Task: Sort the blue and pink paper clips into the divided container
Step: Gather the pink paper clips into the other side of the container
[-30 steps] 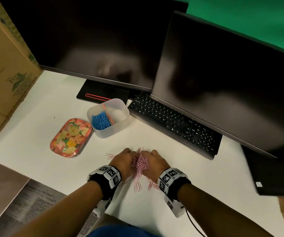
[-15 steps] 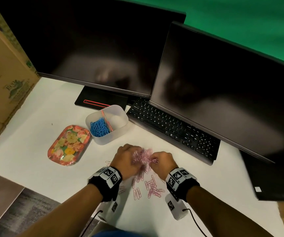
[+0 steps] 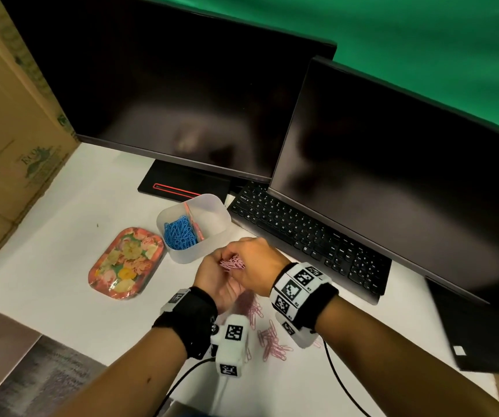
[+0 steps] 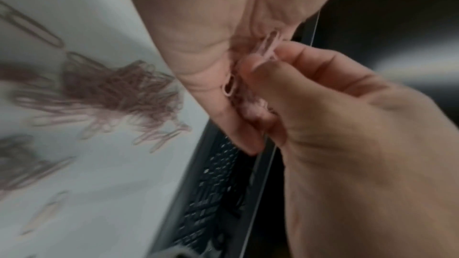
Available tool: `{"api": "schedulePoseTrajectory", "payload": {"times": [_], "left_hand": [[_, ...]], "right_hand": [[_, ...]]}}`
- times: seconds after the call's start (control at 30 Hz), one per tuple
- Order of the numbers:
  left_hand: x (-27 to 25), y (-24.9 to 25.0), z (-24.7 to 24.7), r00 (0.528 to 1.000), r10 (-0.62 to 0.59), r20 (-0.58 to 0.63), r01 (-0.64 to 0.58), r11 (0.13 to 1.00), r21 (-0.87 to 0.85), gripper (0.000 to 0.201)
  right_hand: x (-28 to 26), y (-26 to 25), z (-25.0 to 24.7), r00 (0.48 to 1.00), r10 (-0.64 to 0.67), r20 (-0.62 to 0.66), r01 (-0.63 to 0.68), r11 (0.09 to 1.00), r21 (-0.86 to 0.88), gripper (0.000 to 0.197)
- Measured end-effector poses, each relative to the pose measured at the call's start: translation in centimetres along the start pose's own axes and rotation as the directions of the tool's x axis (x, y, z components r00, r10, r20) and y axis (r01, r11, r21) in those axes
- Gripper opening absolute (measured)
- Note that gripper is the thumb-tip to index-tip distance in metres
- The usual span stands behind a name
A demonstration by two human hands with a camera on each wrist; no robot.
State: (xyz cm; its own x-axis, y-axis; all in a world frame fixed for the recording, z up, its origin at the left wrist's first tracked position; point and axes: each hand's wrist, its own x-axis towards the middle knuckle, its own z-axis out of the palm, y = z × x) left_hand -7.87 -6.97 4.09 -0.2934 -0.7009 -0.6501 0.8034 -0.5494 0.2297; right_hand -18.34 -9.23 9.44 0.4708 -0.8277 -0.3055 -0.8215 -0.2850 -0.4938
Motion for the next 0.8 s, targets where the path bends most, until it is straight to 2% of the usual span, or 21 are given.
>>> {"api": "schedulePoseTrajectory", "payload": {"times": [0.1, 0.2, 0.27, 0.4, 0.5, 0.57, 0.63, 0.67, 0.7, 0.77, 0.8], "left_hand": [[0.5, 2.3, 0.3, 0.992, 0.112, -0.050, -0.113, 0.993, -0.022, 0.032], [0.5, 5.2, 1.5, 0.978, 0.191, -0.089, -0.179, 0.976, 0.127, 0.041], [0.8, 6.8, 2.7, 0.955, 0.267, -0.131, -0.242, 0.953, 0.184, 0.037], [2.3, 8.9, 4.4, 0.922, 0.319, -0.218, -0.252, 0.924, 0.287, 0.028], [3.6, 9.4, 4.8, 0.864, 0.375, -0.336, -0.200, 0.869, 0.453, 0.014], [4.1, 9.4, 5.2, 0.863, 0.371, -0.342, -0.160, 0.844, 0.511, 0.013], [4.6, 9.2, 5.6, 0.874, 0.368, -0.317, -0.122, 0.798, 0.590, 0.021], [4.8, 9.0, 5.7, 0.869, 0.412, -0.274, -0.119, 0.712, 0.692, 0.021], [4.8, 8.6, 5.7, 0.866, 0.458, -0.202, -0.100, 0.553, 0.827, 0.020], [4.1, 7.6, 5.2, 0.873, 0.487, -0.028, -0.019, 0.091, 0.996, 0.025], [3.7, 6.8, 4.7, 0.879, 0.475, 0.035, 0.027, -0.123, 0.992, 0.030]], "right_hand": [[0.1, -0.3, -1.1, 0.993, -0.048, -0.106, 0.054, 0.997, 0.054, 0.033], [-0.2, 1.0, -2.1, 0.970, -0.043, -0.240, 0.081, 0.986, 0.147, 0.028], [-0.4, 2.9, -2.2, 0.956, 0.008, -0.295, 0.049, 0.982, 0.184, 0.026], [-1.3, 6.4, -1.1, 0.960, 0.198, -0.198, -0.157, 0.966, 0.204, 0.023], [-1.9, 8.1, 0.3, 0.952, 0.267, -0.150, -0.240, 0.955, 0.177, 0.024], [-1.9, 8.9, 1.2, 0.952, 0.287, -0.103, -0.274, 0.954, 0.124, 0.025], [-1.8, 9.3, 1.9, 0.942, 0.331, -0.056, -0.327, 0.942, 0.073, 0.027], [-1.8, 9.4, 2.3, 0.935, 0.354, -0.031, -0.353, 0.935, 0.042, 0.031], [-1.6, 9.4, 2.8, 0.929, 0.370, 0.001, -0.370, 0.929, 0.003, 0.036], [-1.4, 9.2, 4.0, 0.923, 0.378, 0.073, -0.373, 0.925, -0.070, 0.049], [-1.4, 9.0, 4.7, 0.921, 0.377, 0.100, -0.370, 0.925, -0.086, 0.054]]}}
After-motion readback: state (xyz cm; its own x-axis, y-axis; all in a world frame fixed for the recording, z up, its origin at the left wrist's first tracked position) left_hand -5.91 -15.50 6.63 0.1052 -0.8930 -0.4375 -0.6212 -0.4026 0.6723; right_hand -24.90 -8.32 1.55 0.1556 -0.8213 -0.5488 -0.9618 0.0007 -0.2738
